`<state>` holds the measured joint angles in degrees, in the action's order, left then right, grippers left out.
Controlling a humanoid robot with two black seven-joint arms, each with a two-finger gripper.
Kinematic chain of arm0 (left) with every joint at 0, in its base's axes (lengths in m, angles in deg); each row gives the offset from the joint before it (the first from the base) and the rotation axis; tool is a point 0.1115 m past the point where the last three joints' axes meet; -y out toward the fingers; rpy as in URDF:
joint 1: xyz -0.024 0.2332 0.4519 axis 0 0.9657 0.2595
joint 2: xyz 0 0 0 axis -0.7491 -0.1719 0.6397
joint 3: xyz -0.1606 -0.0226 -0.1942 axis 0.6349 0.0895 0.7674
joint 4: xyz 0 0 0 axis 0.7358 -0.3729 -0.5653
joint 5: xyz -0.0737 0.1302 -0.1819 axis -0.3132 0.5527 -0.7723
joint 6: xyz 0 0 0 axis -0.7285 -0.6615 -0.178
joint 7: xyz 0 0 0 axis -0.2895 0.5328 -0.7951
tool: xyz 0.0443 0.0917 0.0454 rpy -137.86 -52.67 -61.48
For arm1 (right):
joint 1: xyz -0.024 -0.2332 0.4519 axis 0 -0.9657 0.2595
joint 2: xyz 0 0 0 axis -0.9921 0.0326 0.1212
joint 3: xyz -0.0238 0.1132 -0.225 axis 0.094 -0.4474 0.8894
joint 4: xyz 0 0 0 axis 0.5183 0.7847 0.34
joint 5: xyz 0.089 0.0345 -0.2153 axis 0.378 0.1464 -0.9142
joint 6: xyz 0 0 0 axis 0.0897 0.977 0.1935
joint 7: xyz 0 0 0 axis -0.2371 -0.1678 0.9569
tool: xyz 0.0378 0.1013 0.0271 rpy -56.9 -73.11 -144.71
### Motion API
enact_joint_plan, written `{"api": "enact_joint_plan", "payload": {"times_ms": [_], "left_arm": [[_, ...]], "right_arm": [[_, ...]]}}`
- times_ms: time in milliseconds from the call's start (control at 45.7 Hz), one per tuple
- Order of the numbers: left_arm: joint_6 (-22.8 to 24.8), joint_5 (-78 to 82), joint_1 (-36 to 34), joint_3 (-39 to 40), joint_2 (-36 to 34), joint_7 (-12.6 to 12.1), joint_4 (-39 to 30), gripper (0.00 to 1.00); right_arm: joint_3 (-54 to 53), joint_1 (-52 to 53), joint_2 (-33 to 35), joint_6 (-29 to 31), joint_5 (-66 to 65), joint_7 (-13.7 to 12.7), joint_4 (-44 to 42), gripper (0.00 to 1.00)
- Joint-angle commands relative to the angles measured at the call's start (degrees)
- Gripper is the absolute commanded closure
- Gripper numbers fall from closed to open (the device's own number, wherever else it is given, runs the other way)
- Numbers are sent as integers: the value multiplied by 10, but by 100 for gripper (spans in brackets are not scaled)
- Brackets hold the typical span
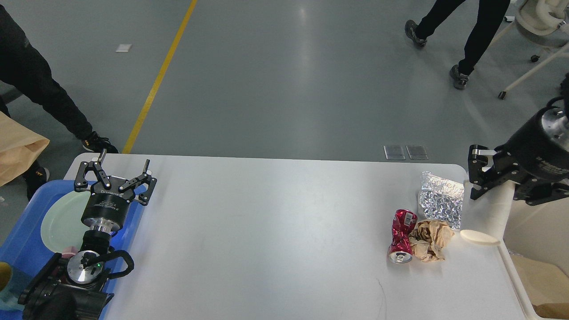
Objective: Tidy desktop
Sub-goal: 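Lift the paper cup and drop it into the white box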
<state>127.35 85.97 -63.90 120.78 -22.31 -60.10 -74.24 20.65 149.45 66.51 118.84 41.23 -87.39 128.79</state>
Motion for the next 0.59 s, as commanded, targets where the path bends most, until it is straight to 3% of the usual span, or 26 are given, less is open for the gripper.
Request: {"api": "enact_joint_plan", "payload": {"times_ms": [0,219,416,569], "left_arm": [[0,0,0,0,0,-1,0,4],[0,0,0,0,0,-1,0,4],[0,0,0,0,0,-1,0,4],[0,0,0,0,0,-1,0,4]], "right_arm": [[50,2,-14,0,-7,61,-12,100],[85,-8,-12,-13,-8,65,-65,100],[125,-118,70,-150,-8,60,-163,100],[95,-264,148,-200,-9,60,-288,100]]}}
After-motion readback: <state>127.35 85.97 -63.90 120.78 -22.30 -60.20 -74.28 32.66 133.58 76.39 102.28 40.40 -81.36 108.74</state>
